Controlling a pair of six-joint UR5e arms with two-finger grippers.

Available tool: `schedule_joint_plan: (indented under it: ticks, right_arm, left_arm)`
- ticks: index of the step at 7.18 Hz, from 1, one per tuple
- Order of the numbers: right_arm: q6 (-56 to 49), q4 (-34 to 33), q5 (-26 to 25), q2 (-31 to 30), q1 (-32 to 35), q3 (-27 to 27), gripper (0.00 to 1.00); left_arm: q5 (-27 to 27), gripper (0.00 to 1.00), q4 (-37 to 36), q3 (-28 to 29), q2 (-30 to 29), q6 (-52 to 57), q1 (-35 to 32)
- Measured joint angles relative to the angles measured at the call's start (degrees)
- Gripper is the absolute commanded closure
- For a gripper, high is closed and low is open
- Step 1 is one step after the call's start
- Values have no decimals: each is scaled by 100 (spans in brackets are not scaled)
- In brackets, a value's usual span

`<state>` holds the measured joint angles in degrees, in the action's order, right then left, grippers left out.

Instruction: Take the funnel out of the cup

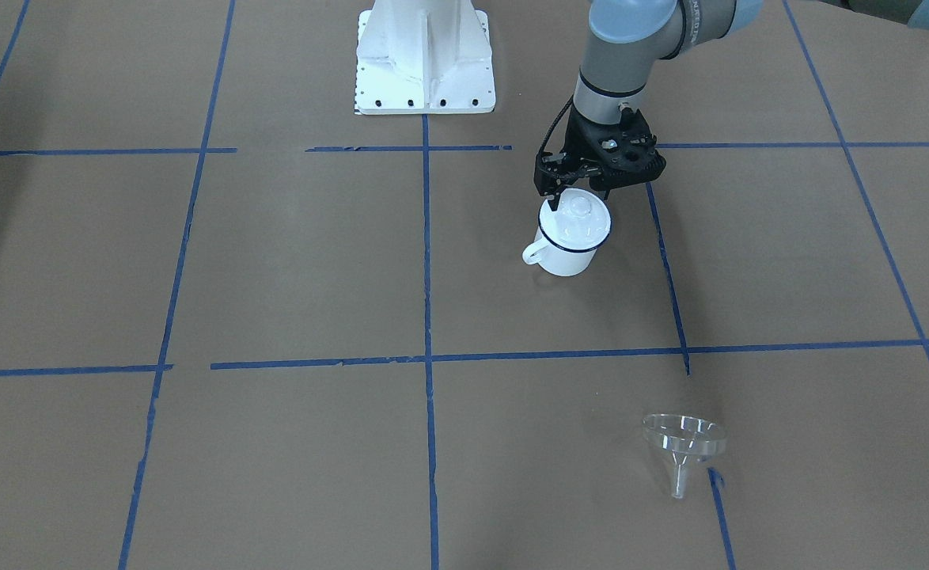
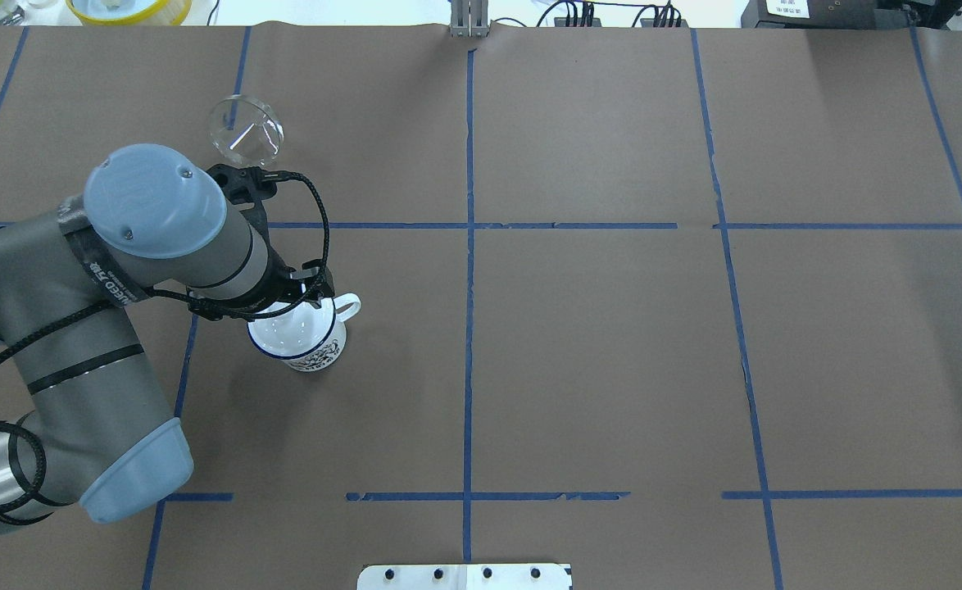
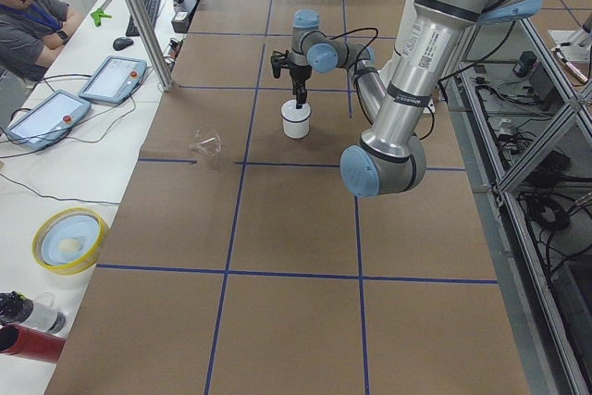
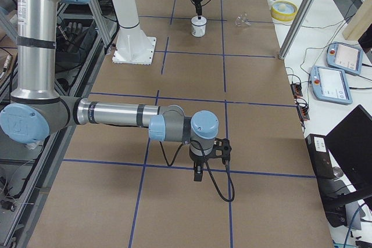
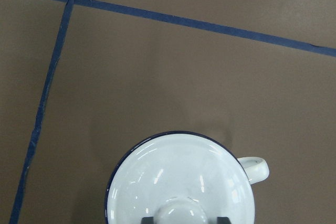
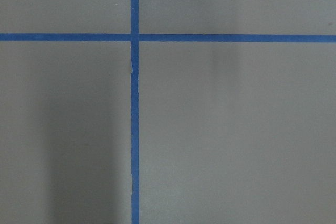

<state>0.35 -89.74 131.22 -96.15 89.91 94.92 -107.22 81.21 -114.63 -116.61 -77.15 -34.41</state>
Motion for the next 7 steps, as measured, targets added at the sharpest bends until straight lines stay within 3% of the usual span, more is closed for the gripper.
schedule_joint_plan:
  ticks: [3, 7]
  right_arm:
    - [0, 0, 0, 0, 0, 0, 0]
    - [0, 0, 0, 0, 0, -4, 0]
  left_arm:
    - [-212, 0, 8, -537, 137, 761, -564]
    - [-1842, 0, 62, -438, 1419, 4863, -3200]
